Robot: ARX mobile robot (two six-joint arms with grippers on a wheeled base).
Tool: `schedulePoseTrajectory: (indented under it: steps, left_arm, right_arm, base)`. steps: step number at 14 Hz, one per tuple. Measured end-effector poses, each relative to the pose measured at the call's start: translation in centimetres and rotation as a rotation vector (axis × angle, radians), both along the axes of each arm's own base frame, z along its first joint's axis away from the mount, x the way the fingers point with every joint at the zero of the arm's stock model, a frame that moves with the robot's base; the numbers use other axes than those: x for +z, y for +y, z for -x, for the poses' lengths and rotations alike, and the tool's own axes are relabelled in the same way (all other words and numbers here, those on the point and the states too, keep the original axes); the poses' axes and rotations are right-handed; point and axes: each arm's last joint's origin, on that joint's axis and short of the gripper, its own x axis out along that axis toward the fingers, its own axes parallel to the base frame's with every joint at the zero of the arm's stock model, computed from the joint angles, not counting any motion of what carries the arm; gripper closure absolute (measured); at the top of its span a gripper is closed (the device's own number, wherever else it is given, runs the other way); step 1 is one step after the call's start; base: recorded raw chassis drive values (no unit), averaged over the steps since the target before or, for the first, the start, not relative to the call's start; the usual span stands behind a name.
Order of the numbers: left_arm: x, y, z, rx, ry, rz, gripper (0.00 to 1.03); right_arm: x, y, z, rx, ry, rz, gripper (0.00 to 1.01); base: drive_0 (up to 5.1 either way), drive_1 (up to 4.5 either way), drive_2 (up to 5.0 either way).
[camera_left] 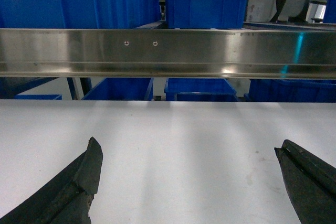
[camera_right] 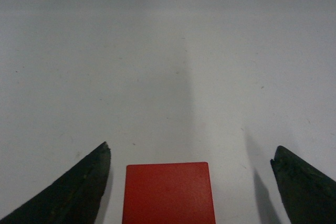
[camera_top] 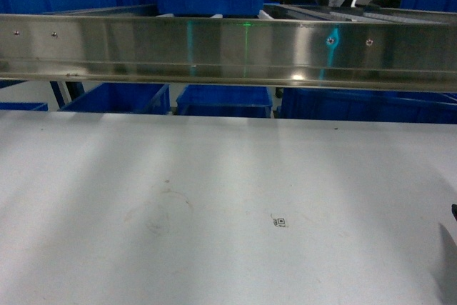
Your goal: Place magnetic block on left shelf second layer
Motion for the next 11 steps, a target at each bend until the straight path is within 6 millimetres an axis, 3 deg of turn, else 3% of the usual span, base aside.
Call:
schedulePoseTrajectory:
  steps: [5, 11]
  left_arm:
    - [0.0, 0.0, 0.0, 0.0, 0.0, 0.0, 0.05]
    - [0.0, 0.0, 0.0, 0.0, 0.0, 0.0, 0.05]
  right_arm:
    - [-0.7, -0.4, 1.0, 0.0, -0.004, -0.006, 0.65]
    - [-0.5, -0.5, 2.1, 0.011, -0.02, -0.019, 0.67]
  base:
    - [0.0, 0.0, 0.0]
    - [0.0, 0.0, 0.0]
